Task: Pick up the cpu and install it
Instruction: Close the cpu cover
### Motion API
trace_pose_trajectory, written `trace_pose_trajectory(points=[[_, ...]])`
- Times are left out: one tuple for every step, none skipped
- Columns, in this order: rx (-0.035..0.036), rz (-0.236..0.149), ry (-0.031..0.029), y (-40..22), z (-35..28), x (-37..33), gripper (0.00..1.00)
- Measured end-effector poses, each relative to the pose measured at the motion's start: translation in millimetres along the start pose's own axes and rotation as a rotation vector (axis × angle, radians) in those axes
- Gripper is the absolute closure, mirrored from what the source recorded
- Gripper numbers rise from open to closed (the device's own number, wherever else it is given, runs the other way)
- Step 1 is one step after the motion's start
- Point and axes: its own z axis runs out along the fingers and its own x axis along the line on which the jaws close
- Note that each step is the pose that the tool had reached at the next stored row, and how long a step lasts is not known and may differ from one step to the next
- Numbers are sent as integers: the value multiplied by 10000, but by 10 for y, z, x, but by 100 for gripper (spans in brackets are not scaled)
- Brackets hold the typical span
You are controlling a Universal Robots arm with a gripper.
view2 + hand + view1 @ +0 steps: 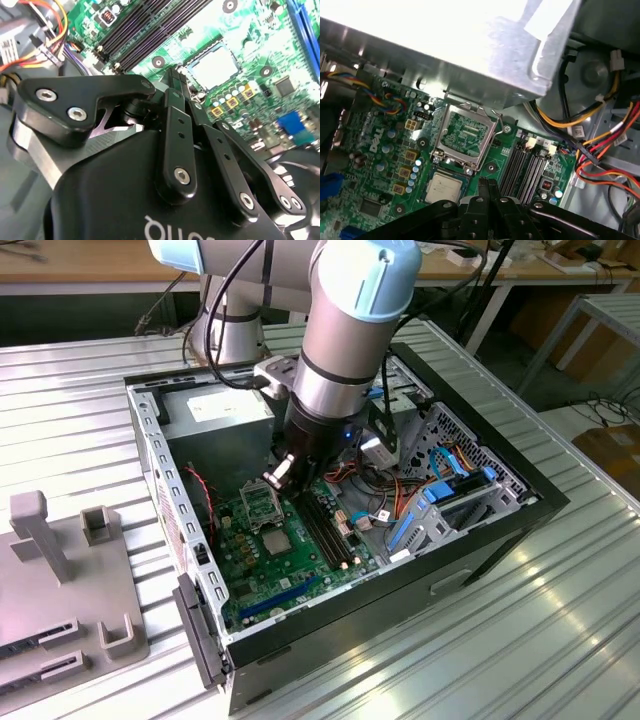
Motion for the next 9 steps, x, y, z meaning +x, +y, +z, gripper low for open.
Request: trace_pose_trajectory(points=[[2,-179,2,0,1,0,89],[2,-303,2,1,5,-1,89],[2,-403,1,3,11,-5,89],[-9,-477,-3,13,15,-17,89],[-9,-486,-2,14,15,-18,89],[-9,-488,-2,14,15,-18,89],[-9,-487,-2,14,15,-18,89],[-9,-488,-2,14,15,-18,89],[-9,-488,-2,14,15,-18,89]])
